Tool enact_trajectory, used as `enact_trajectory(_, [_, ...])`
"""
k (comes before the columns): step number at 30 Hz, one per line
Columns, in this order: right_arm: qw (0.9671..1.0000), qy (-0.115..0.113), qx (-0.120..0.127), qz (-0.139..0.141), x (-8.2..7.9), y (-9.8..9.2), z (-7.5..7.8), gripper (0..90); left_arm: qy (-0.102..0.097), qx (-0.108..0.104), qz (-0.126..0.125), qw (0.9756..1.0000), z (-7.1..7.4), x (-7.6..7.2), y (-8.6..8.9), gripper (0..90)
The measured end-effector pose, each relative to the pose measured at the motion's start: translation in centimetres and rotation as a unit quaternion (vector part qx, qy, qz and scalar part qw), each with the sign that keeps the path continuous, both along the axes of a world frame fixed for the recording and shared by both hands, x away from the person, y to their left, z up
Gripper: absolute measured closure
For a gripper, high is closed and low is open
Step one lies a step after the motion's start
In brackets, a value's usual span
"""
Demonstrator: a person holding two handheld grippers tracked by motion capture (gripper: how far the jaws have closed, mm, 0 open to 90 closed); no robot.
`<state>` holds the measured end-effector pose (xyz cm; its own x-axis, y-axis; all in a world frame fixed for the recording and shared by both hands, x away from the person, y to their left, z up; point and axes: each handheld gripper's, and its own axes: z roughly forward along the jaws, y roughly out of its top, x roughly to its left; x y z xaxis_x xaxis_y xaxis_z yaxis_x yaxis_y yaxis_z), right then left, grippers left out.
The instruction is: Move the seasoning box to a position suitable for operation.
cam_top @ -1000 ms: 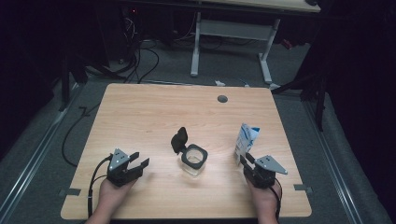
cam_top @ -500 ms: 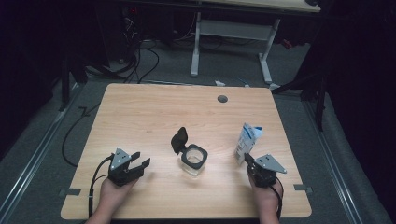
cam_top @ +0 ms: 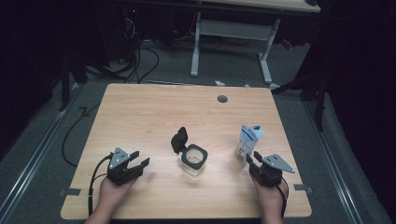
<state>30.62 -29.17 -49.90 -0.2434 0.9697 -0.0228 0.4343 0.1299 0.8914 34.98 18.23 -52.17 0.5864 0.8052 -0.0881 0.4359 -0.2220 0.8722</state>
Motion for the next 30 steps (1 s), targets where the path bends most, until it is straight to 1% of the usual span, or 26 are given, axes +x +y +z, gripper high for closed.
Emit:
enact_trajectory(1, [1.0, 0.004, 0.005, -0.002, 0.1, 0.1, 0.0, 55.9, 0.002, 0.003, 0.0, 1.0, 0.0, 0.0, 0.0, 45.4])
enact_trajectory(2, [1.0, 0.004, 0.005, -0.002, 0.1, 0.1, 0.0, 55.9, 0.002, 0.003, 0.0, 1.0, 0.0, 0.0, 0.0, 45.2])
enact_trajectory(3, [0.9999, 0.004, 0.01, -0.009, 0.5, 0.3, 0.0, 46.3, 0.004, 0.005, -0.001, 1.0, 0.0, 0.0, 0.0, 44.7])
enact_trajectory(4, [0.9999, 0.004, 0.01, -0.009, 0.5, 0.3, 0.0, 46.3, 0.004, 0.005, -0.001, 1.0, 0.0, 0.0, 0.0, 44.5])
enact_trajectory(5, [0.9998, 0.0, 0.011, -0.017, 0.7, 0.5, 0.1, 39.3, 0.004, 0.006, -0.001, 1.0, 0.0, -0.1, 0.0, 44.3])
enact_trajectory(7, [0.9997, -0.003, 0.015, -0.017, 0.8, 0.6, 0.2, 37.7, 0.005, 0.006, -0.005, 1.0, 0.1, -0.1, 0.0, 44.3])
enact_trajectory(8, [0.9997, -0.007, 0.015, -0.018, 0.9, 0.7, 0.4, 37.2, 0.005, 0.009, -0.006, 0.9999, 0.2, -0.2, 0.0, 44.2])
enact_trajectory(10, [0.9994, -0.008, 0.019, -0.027, 1.3, 1.0, 0.6, 37.3, 0.004, 0.017, -0.009, 0.9998, 0.3, -0.2, 0.3, 43.9])
enact_trajectory(12, [0.9991, -0.008, 0.022, -0.035, 1.7, 1.2, 0.7, 40.5, 0.013, 0.022, -0.011, 0.9996, 0.0, -0.3, 0.6, 43.5])
enact_trajectory(13, [0.9994, -0.006, 0.013, -0.03, 1.9, 1.4, 0.7, 41.4, 0.015, 0.02, -0.012, 0.9996, -0.1, -0.3, 0.7, 43.0])
enact_trajectory(14, [0.9994, -0.006, 0.007, -0.033, 2.0, 1.6, 0.7, 42.2, 0.016, 0.017, -0.014, 0.9996, -0.1, -0.3, 0.8, 43.0])
enact_trajectory(15, [0.9993, -0.01, -0.004, -0.036, 2.0, 1.8, 0.7, 45.0, 0.014, 0.018, -0.016, 0.9996, -0.1, -0.3, 0.8, 42.3])
enact_trajectory(16, [0.9993, -0.01, -0.004, -0.036, 2.0, 1.8, 0.7, 45.0, 0.014, 0.018, -0.016, 0.9996, -0.1, -0.3, 0.8, 41.9])
enact_trajectory(17, [0.9991, -0.014, -0.003, -0.04, 2.0, 1.7, 0.9, 46.4, 0.011, 0.018, -0.023, 0.9995, -0.2, -0.2, 0.6, 41.6])
enact_trajectory(19, [0.9991, -0.016, -0.001, -0.039, 2.0, 1.6, 1.1, 47.6, 0.01, 0.02, -0.025, 0.9994, -0.2, -0.2, 0.6, 41.5])
enact_trajectory(22, [0.9991, -0.01, -0.003, -0.04, 2.1, 1.7, 1.3, 47.1, 0.011, 0.017, -0.031, 0.9993, -0.3, -0.2, 0.5, 41.5])
enact_trajectory(23, [0.999, -0.008, -0.003, -0.045, 2.2, 1.9, 1.4, 45.8, 0.012, 0.017, -0.034, 0.9992, -0.3, -0.2, 0.6, 41.4])
enact_trajectory(26, [0.9986, -0.005, -0.004, -0.052, 2.4, 2.1, 1.4, 46.2, 0.012, 0.01, -0.037, 0.9992, -0.3, -0.3, 0.7, 41.5])
enact_trajectory(30, [0.9985, -0.007, -0.007, -0.055, 2.5, 2.1, 1.4, 47.5, 0.011, 0.003, -0.039, 0.9992, -0.2, -0.4, 0.9, 41.5])
